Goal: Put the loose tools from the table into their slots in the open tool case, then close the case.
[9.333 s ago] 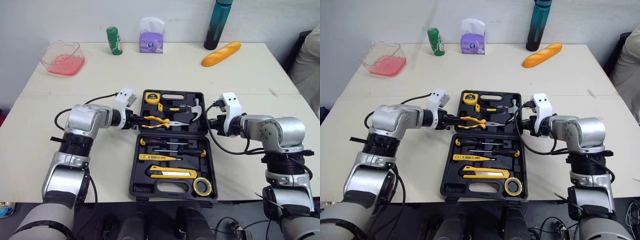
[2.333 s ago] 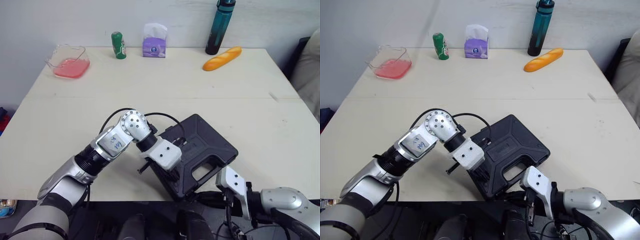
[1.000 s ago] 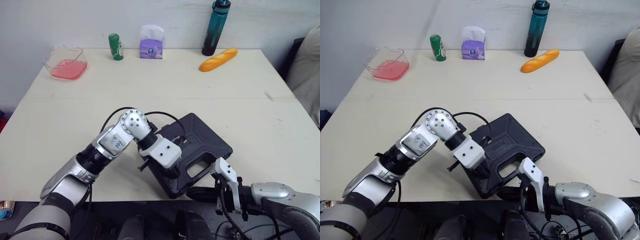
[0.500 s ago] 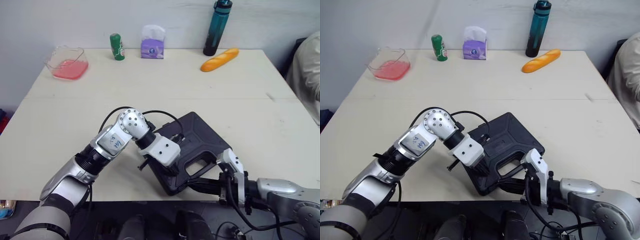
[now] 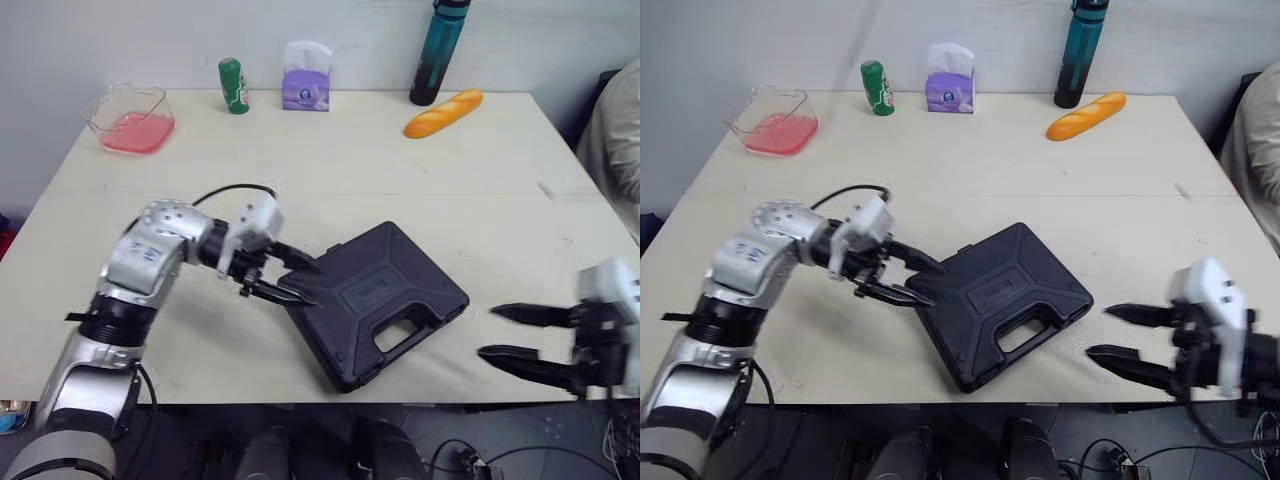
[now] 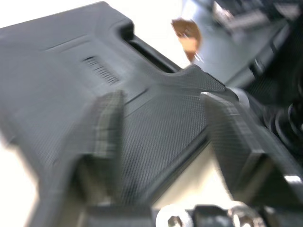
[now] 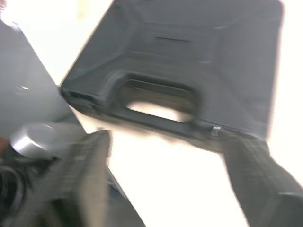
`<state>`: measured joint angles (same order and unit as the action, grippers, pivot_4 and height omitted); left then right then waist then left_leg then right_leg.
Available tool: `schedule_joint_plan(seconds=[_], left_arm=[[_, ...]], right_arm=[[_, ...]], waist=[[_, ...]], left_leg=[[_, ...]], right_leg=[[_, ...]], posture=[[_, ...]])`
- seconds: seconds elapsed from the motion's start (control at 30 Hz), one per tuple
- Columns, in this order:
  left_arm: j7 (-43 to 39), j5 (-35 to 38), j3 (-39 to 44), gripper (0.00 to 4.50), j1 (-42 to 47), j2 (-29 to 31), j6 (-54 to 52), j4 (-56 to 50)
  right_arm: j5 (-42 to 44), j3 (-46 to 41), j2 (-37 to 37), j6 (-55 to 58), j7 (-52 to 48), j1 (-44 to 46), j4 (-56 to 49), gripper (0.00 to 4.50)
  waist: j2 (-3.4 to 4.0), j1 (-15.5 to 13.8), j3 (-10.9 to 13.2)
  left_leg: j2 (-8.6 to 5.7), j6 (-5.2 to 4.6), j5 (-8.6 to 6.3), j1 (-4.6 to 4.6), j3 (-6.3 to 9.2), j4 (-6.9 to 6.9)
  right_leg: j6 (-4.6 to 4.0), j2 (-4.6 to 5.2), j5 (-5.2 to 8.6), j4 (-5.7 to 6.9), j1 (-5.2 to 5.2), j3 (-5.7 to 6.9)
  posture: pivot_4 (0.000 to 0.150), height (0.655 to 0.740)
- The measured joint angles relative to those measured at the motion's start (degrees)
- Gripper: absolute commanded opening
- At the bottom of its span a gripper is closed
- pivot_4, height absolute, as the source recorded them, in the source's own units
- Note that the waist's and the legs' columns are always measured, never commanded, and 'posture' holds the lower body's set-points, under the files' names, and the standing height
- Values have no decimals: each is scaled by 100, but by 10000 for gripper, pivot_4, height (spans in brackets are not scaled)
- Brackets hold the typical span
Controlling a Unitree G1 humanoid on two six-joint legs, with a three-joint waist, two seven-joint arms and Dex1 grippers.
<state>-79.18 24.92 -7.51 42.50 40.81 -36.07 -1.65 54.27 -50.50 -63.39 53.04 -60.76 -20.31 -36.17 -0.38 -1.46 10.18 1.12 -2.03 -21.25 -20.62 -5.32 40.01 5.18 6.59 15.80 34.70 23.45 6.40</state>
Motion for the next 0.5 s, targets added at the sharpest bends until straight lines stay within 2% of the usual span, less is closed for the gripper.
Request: schedule_joint_plan(seconds=[0.03,0.23,0.4,0.5], left_arm=[[134,71,173,44260,-80,150,-189,-121],[598,177,924,44260,-731,973,-423,-528],[185,737,1893,44260,-1771,1927,-761,-1003],[46,993,2555,44260,-2423,2273,-862,-1377]], right_arm=[[-176,-229,-68,-79,-246,-126,161,45000],[-1060,-650,-274,-593,-1159,-373,901,45000],[-1451,-821,-416,-775,-1581,-300,1385,45000],[-1617,-843,-482,-861,-1767,-248,1512,45000]], waist=[[-7,0,4],[-9,7,11],[1,38,21],[15,29,29]], left_leg=[[-1,-2,-1,-1,-1,0],[1,1,-4,0,-3,-1],[17,24,-12,1,-10,-6],[19,29,-13,7,-11,-6]], right_leg=[[2,2,-1,-3,0,-2],[5,13,-3,-27,0,-9],[-8,7,5,-22,8,-4],[-13,8,7,-28,7,-5]], posture=[[1500,7400],[1500,7400],[1500,7400],[1500,7400]])
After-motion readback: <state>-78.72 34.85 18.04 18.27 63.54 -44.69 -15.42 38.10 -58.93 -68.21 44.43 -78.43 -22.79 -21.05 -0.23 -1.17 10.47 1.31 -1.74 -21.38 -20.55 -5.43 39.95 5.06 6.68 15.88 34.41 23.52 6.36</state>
